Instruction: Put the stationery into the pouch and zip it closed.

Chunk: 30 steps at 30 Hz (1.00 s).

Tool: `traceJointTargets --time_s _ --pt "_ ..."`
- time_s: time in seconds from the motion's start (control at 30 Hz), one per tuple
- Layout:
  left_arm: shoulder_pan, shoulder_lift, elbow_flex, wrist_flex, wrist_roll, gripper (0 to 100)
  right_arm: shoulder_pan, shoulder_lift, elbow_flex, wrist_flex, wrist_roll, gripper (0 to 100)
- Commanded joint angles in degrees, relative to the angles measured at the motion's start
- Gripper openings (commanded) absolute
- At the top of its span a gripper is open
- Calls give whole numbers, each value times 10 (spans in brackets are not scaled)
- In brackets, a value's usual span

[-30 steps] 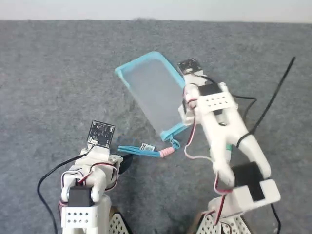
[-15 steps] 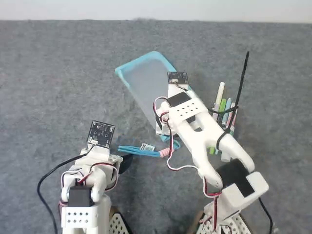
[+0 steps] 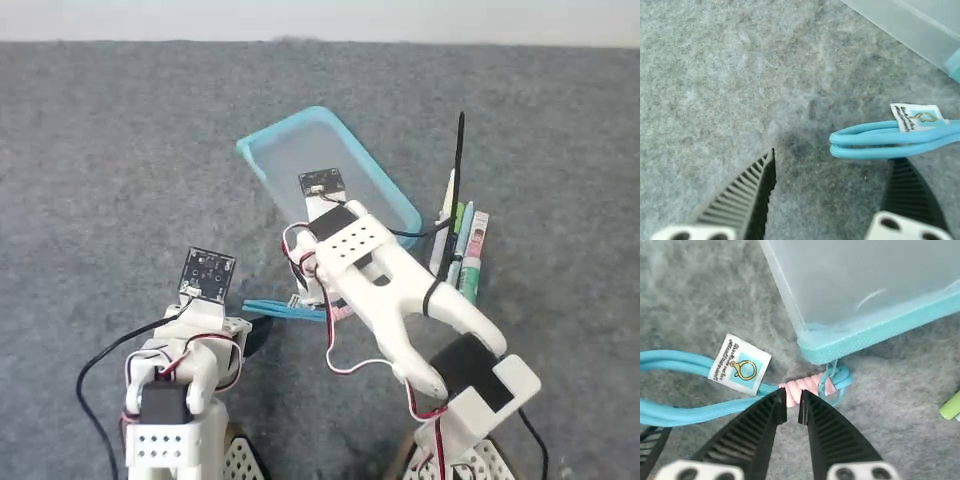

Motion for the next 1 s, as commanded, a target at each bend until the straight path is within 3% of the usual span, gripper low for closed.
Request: traceJointTargets --time_s 0.0,0.17,0.73,0.87,0.97 --pt "-4 -12 -5 3 -4 335 -5 -5 -11 13 10 122" --pt "-4 -12 -5 3 -4 335 -6 -3 8 8 5 225" --pt "-4 -12 -5 3 -4 335 -2 58 17 -33 3 227" --pt "-4 -12 -5 3 -4 335 26 62 0 -41 -59 179" --pt "-4 -12 -5 3 -4 335 70 62 -8 -56 -42 100"
